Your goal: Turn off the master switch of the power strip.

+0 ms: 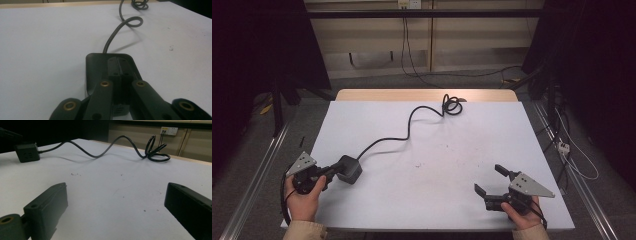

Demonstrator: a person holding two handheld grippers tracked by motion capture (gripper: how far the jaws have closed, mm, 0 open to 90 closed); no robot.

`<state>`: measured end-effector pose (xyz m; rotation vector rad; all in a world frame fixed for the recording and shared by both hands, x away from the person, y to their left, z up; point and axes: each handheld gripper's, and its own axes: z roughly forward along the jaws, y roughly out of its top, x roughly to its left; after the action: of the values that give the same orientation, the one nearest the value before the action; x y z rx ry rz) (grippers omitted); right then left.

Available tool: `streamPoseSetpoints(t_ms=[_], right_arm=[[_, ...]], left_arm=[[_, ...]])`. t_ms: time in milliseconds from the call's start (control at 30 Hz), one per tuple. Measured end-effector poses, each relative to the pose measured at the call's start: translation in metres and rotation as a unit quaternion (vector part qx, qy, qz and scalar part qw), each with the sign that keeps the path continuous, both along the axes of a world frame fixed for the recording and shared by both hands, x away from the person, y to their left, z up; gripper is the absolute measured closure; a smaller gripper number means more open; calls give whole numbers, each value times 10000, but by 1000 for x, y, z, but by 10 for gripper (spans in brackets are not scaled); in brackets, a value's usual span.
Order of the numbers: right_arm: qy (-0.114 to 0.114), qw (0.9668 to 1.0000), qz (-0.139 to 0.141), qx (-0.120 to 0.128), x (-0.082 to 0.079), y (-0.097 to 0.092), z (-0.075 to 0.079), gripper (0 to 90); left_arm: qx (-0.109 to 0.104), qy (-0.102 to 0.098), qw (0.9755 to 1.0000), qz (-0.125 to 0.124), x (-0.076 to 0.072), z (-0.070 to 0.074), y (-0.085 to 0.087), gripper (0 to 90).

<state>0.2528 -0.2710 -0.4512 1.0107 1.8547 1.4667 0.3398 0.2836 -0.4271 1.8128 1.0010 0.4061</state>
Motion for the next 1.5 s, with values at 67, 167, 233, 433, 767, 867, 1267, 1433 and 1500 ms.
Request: streamPoseSetpoints(t_ms=[67,167,233,433,767,867,1267,1433,1500], right_arm=[[0,10000,0,0,0,0,0,44],[-6,10000,-5,4,0,0,0,44],[-9,10000,-5,3,0,0,0,44],[-19,10000,-1,2,0,1,0,44],[-27,10000,0,4,0,1,1,44],[-27,10000,5,1,0,1,1,45],[-34,10000,7,0,0,1,1,45],[-33,10000,9,-1,-1,1,1,45],[-36,10000,11,0,-1,1,1,45]], left_arm=[[26,-7,10000,19,0,0,-1,900],[54,-2,10000,36,-1,1,-2,900],[127,-23,9999,19,-1,1,-2,900],[150,-9,9999,47,-1,2,-3,900],[147,39,9998,99,-1,2,-4,900],[172,31,9998,113,-2,3,-5,900],[176,58,9997,153,-2,2,-6,900],[186,57,9997,159,-2,2,-6,900],[169,59,9997,172,-2,2,-6,900]])
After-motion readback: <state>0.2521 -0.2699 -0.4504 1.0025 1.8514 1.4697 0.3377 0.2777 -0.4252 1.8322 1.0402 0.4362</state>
